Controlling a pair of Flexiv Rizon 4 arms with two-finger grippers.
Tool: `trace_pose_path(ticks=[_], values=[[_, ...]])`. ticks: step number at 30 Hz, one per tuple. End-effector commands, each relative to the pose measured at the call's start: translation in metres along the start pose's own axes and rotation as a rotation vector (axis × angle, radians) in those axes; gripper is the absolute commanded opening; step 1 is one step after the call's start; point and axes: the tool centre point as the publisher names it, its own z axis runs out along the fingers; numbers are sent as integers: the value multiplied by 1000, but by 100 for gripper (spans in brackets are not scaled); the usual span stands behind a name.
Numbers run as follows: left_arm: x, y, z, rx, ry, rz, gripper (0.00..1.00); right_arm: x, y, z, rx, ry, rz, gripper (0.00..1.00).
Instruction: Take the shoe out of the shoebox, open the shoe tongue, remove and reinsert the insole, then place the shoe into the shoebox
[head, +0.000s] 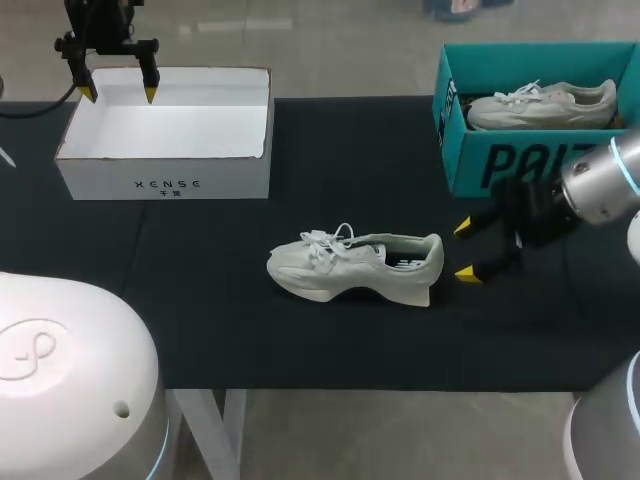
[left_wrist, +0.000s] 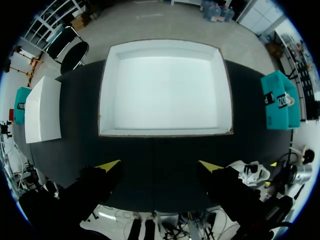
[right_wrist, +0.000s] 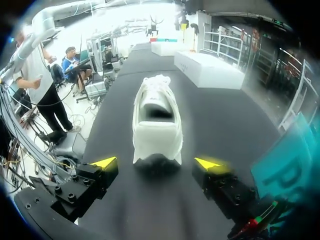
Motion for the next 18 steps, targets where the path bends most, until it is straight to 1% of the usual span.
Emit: trace_pose_path(ticks=[1,10,14,18], values=[[0,0,0,0,0,0,100,-4,-3,24,-69,7,-6,100],[0,0,0,0,0,0,100,-4,-5,52,-93,14,12,100],[0,0,0,0,0,0,100,-4,-2,59,-105,1,18,100],[0,0,0,0,0,0,100,-4,1,64,-136,-29,20,100]])
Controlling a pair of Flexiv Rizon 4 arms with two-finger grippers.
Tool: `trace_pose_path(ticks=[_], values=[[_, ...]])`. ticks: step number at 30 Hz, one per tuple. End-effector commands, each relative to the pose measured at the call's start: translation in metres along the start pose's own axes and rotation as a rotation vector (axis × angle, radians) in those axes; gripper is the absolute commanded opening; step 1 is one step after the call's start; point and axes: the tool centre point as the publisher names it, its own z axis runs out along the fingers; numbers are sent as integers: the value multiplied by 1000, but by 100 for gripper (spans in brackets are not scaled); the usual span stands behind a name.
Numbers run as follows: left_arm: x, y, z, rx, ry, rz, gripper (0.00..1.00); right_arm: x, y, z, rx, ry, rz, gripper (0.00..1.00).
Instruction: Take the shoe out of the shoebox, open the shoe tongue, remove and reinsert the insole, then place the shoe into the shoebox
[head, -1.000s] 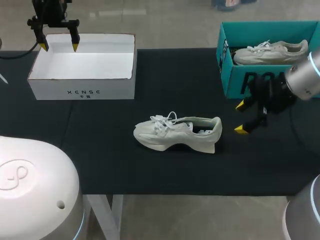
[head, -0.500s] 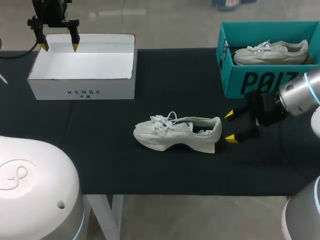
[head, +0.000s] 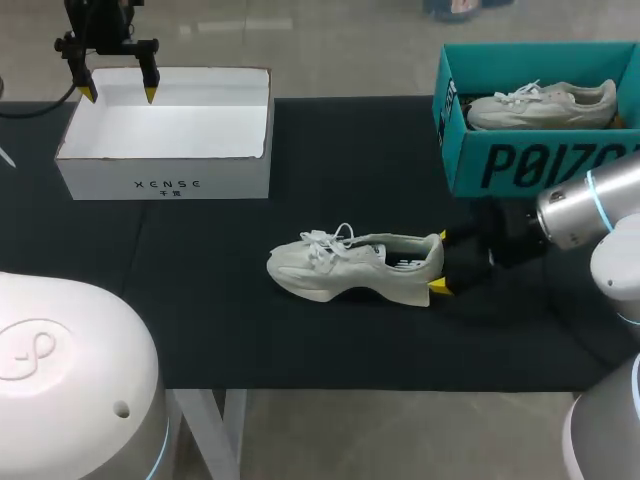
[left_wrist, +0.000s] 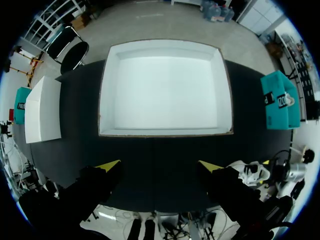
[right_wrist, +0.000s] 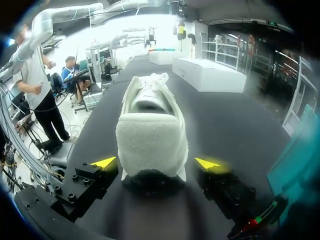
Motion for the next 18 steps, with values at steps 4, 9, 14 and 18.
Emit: trace_pose_path(ticks=[4,9,14,18], values=[[0,0,0,0,0,0,100,5,5,16,-32,-25,-17,100],[0,0,0,0,0,0,100,7,5,25,-13,-14,-26,100],[0,0,0,0,0,0,100,6,1,31,15,-17,-13,46],[0,0,0,0,0,0,100,3,2,32,37,-7,-18,0]])
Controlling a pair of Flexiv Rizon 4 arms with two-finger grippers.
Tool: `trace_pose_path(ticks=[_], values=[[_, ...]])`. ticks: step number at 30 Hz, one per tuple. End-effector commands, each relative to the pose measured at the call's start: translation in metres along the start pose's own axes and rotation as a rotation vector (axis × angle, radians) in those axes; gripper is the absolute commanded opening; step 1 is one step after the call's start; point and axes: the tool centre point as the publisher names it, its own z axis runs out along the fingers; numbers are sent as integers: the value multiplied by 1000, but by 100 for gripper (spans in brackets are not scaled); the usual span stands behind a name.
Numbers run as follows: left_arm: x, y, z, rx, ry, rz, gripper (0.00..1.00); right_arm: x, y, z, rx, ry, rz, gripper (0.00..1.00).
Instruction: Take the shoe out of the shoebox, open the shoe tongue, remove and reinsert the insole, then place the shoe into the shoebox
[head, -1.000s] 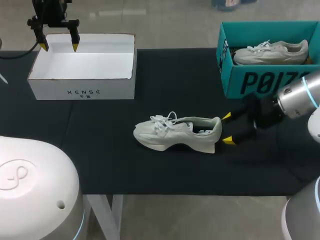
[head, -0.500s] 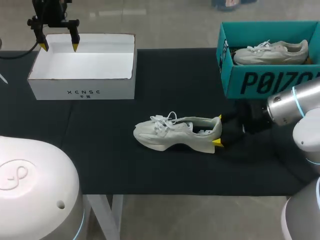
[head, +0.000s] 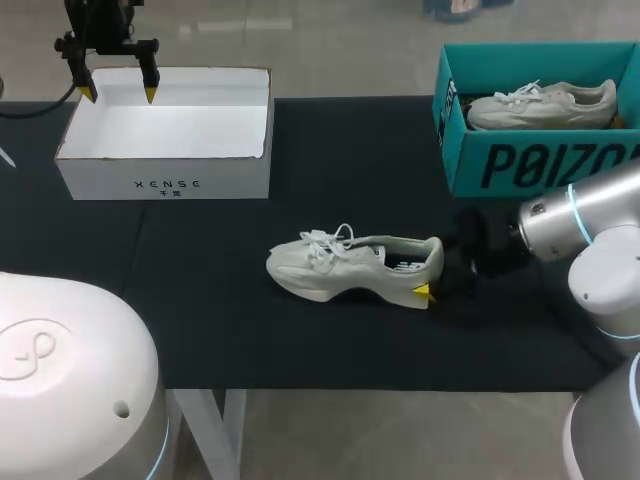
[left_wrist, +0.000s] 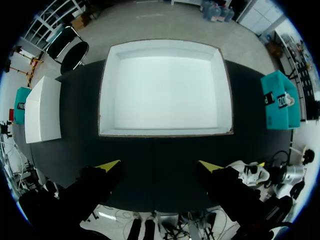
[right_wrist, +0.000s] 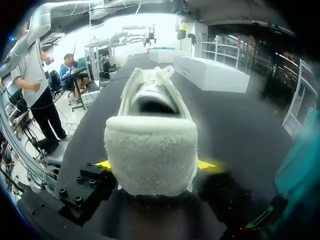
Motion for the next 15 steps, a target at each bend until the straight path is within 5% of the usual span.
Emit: trace_pose_path(ticks=[1,15], values=[[0,0,0,0,0,0,100,-5,3,6,34,14,-10,0],[0,0,0,0,0,0,100,-25,14,7,106,90,-123,0]])
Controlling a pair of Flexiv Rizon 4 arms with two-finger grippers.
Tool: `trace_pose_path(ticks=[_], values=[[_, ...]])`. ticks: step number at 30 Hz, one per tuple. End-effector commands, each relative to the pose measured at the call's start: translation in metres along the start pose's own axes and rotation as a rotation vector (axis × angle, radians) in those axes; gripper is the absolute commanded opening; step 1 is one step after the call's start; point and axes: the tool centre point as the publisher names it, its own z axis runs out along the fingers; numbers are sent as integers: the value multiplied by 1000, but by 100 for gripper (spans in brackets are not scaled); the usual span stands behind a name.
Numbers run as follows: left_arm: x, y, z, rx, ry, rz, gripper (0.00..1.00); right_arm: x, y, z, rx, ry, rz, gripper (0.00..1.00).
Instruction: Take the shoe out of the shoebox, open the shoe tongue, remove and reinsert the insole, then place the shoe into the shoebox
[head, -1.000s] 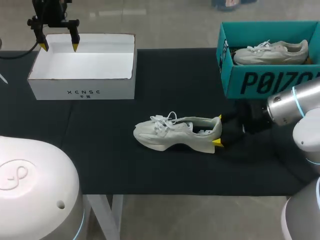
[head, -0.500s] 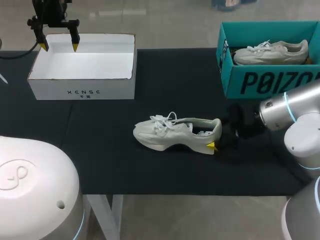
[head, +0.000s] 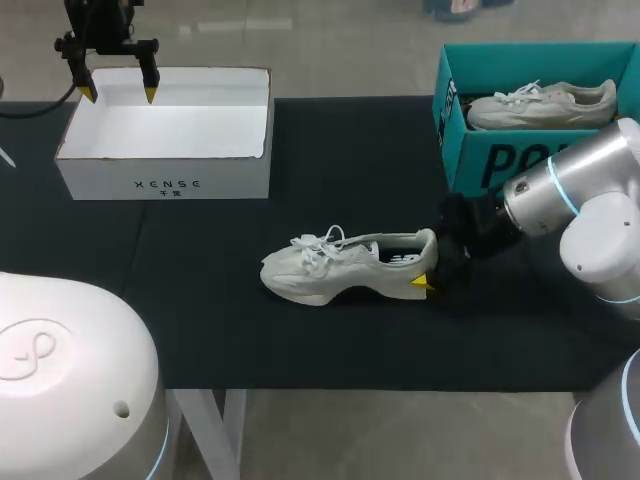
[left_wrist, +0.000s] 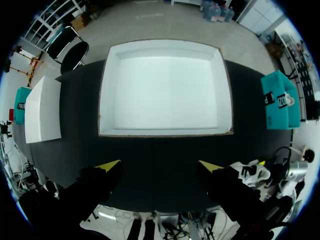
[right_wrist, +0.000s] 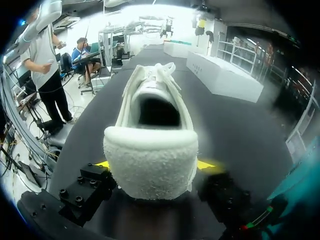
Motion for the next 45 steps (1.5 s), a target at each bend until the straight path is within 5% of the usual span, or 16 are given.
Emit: trace_pose_path(ticks=[1,27,33,45], values=[[0,0,0,0,0,0,100,-10,-2,5,20,25,17,0],[0,0,0,0,0,0,100,-9,-6,7,32,31,28,0],[53,4,13,-28,42,-22,100,-9,-6,7,32,31,28,0],[169,35,43,-33,-76,4,100,-9,-6,7,32,31,28,0]])
